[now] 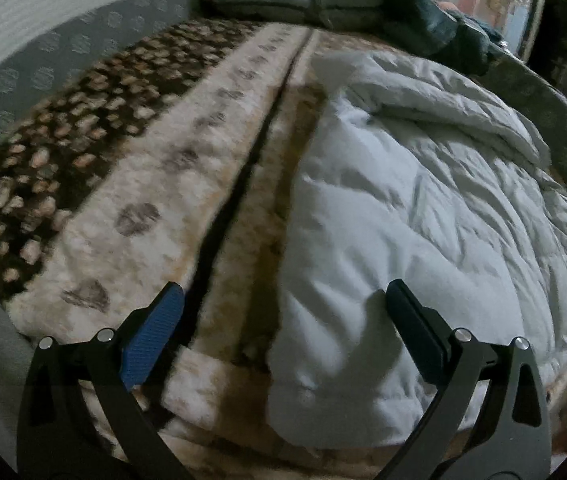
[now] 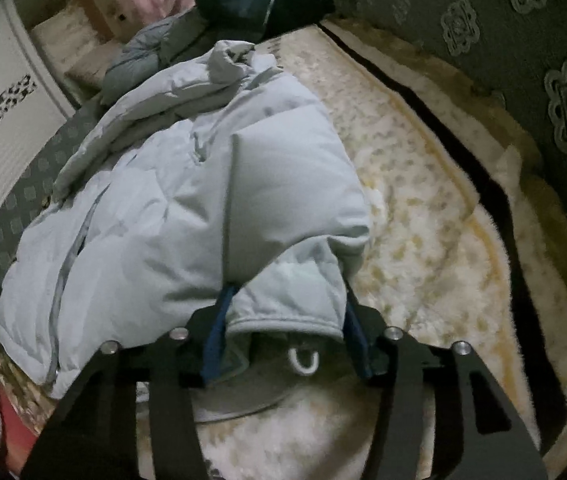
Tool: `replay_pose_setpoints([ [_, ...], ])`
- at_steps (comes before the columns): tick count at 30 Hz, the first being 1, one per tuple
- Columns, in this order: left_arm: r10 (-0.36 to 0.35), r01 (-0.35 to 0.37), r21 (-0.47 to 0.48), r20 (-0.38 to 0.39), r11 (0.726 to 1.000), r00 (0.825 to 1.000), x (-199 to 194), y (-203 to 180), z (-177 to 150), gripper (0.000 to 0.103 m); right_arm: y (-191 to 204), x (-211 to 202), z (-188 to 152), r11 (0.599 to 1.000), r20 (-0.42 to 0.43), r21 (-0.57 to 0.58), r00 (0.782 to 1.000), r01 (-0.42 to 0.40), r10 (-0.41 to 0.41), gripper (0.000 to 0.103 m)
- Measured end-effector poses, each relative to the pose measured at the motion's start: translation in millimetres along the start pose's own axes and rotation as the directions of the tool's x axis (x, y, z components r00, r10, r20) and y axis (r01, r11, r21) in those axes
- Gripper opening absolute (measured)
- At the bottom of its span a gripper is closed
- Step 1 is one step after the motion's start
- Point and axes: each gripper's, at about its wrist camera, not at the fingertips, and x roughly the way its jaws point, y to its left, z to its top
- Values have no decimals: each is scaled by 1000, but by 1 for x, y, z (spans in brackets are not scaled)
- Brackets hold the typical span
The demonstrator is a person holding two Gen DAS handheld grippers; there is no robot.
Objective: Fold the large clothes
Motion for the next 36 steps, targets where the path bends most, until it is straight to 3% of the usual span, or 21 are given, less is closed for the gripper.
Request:
replay_pose_setpoints([
  [2,-71,71,11,-30,997,997,3,-4,-6,100,1,-1,-1,1000,2,1,1000,7,-7,53],
  [10,-170,178,64,-117,982,979,20,-28,-15,99,9,-12,-3,1000,21,-8,999,29,-29,54],
  [13,-194,204,54,-145,978,970,30,-29,-15,89,7,-20,-2,1000,40,9,999,-7,7,54],
  [17,-170,183,112,-116,977,978,20,-40,-16,68,9,-15,0,999,5,-30,1000,11,-11,54],
  [20,-149,164,136,-112,977,983,14,-44,-18,60,11,-3,3,998,-26,-67,999,20,-22,54],
  [24,-159,172,118,-108,978,981,13,-40,-15,55,13,4,7,997,-55,-80,998,15,-19,51],
  [26,-155,167,123,-96,978,983,14,-42,-15,52,17,3,8,995,-49,-102,999,19,-24,42],
  [29,-143,155,143,-89,978,986,17,-46,-13,51,27,1,8,989,-26,-138,998,48,-52,35],
  [32,-139,153,149,-100,977,985,20,-47,-10,47,29,4,8,990,-26,-123,997,66,-70,36],
  [36,-133,150,152,-117,977,984,24,-54,-6,42,23,14,14,996,-50,-71,997,47,-50,46],
])
